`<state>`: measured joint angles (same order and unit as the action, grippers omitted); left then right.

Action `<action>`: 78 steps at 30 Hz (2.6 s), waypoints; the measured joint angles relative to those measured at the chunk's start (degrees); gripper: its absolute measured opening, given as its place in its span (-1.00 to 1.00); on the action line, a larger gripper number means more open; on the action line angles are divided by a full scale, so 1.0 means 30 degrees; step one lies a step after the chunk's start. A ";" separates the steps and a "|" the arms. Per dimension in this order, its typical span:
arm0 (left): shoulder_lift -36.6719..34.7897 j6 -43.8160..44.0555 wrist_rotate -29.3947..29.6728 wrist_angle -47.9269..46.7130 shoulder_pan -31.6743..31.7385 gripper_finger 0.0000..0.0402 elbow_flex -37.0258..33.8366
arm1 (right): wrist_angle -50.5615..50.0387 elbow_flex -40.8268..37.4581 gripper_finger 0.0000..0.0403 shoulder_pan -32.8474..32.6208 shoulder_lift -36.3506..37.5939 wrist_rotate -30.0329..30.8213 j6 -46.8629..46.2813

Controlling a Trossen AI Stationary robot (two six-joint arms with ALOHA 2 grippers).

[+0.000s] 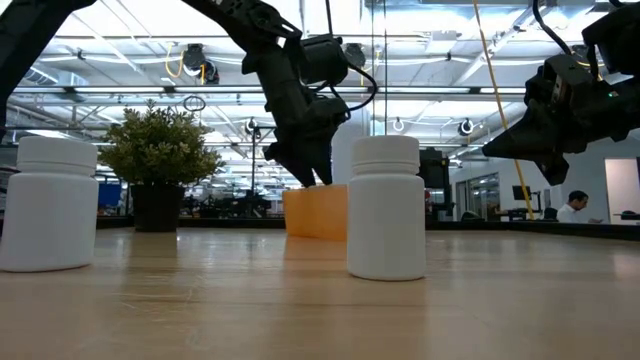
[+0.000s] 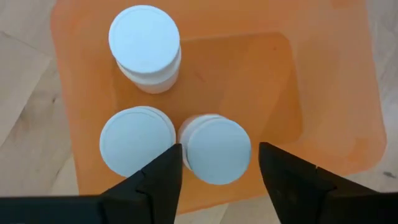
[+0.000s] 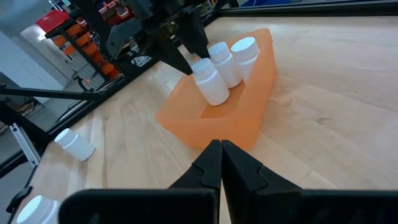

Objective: Pick and place pill bottles into a basket
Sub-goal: Put the white pill bottle into the orange bin

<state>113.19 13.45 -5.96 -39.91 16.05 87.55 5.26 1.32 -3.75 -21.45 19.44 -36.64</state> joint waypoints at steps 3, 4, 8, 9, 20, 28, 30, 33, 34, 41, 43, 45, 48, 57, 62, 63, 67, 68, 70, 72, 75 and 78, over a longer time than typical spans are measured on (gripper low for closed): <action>0.0000 0.0105 0.0046 0.0010 0.0000 0.19 0.0000 | 0.0000 0.0001 -1.00 0.0000 0.0004 -0.0006 0.0000; 0.0000 0.0171 -0.0020 0.0017 0.0000 0.22 0.0000 | 0.0000 0.0000 -1.00 0.0000 0.0003 -0.0003 0.0000; -0.0035 0.0901 -0.0400 0.0213 0.0000 0.32 0.0000 | 0.0000 0.0000 -1.00 0.0000 0.0007 -0.0003 0.0000; -0.0157 0.1126 -0.0449 0.0257 0.0000 0.34 0.0000 | 0.0000 0.0002 -1.00 0.0000 0.0007 -0.0002 0.0000; -0.3649 0.3608 -0.0666 -0.1229 -0.0848 0.38 0.0022 | 0.0007 0.0000 -1.00 0.0000 0.0000 -0.0007 -0.0008; -0.6372 0.6306 -0.0403 -0.7215 -0.4476 0.37 0.0022 | 0.0002 0.0004 -1.00 0.0000 0.0007 -0.0007 -0.0058; -0.6608 0.6600 0.0096 -0.7690 -0.5686 0.30 0.0022 | -0.0058 0.0001 -1.00 0.0000 -0.0007 -0.0014 -0.0043; -0.6645 0.7679 0.0313 -0.8147 -0.7414 0.10 0.0015 | -0.0073 0.0004 -1.00 0.0000 -0.0015 -0.0014 -0.0055; -0.6652 0.8427 0.0317 -0.8122 -0.7966 0.02 0.0015 | -0.0078 0.0002 -1.00 0.0000 -0.0015 -0.0014 -0.0058; -0.6550 1.2891 0.0330 -0.9302 -1.1433 -0.26 0.0015 | -0.0095 0.0004 -1.00 0.0000 -0.0015 -0.0020 -0.0271; -0.6550 1.3797 0.0343 -0.9036 -1.2348 -0.23 0.0015 | -0.0095 0.0000 -1.00 0.0000 -0.0015 -0.0022 -0.0120; -0.6526 1.4655 0.0456 -0.9021 -1.3276 -0.17 0.0015 | -0.0095 0.0007 -1.00 0.0000 -0.0015 -0.0022 -0.0096; -0.6184 1.5746 0.1180 -0.9186 -1.4418 -0.02 0.0004 | -0.0102 0.0001 -1.00 0.0000 -0.0015 -0.0021 -0.0037; -0.5575 1.7561 0.1397 -0.7176 -1.5333 0.42 -0.2425 | -0.0109 0.0005 -1.00 0.0000 -0.0134 -0.0022 -0.0574; -0.5559 1.8469 0.0563 -0.4644 -1.5254 0.53 -0.4751 | -0.0109 0.0000 -1.00 0.0000 -0.0153 -0.0022 -0.1639; -0.5568 1.8706 0.0349 -0.4313 -1.5215 0.55 -0.5025 | -0.0109 0.0001 -1.00 0.0000 -0.0159 -0.0022 -0.1859; -0.5603 1.9047 0.0507 -0.3601 -1.5198 0.58 -0.5830 | 0.0026 0.0007 -1.00 0.0000 -0.0159 -0.0022 -0.2208; -0.5603 1.8963 0.0560 -0.3444 -1.5191 0.57 -0.5979 | 0.0059 0.0000 -1.00 0.0000 -0.0153 -0.0022 -0.2208; -0.5603 1.9007 0.0933 -0.2958 -1.5197 0.56 -0.6081 | 0.0138 0.0001 -1.00 0.0000 -0.0153 -0.0022 -0.2246; -0.5603 1.8982 0.1065 -0.2784 -1.5198 0.54 -0.6234 | 0.0138 0.0004 -1.00 0.0000 -0.0153 -0.0022 -0.2497; -0.5603 1.8692 0.1013 -0.1737 -1.5198 0.51 -0.6745 | 0.0131 0.0001 -1.00 0.0000 -0.0153 -0.0022 -0.2551; -0.5603 1.8674 0.0840 -0.0957 -1.5198 0.48 -0.7211 | 0.0138 0.0000 -1.00 0.0000 -0.0153 -0.0022 -0.2557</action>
<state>96.38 69.48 -3.44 -42.78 -29.54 65.91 5.67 1.32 -3.75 -21.91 19.38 -44.31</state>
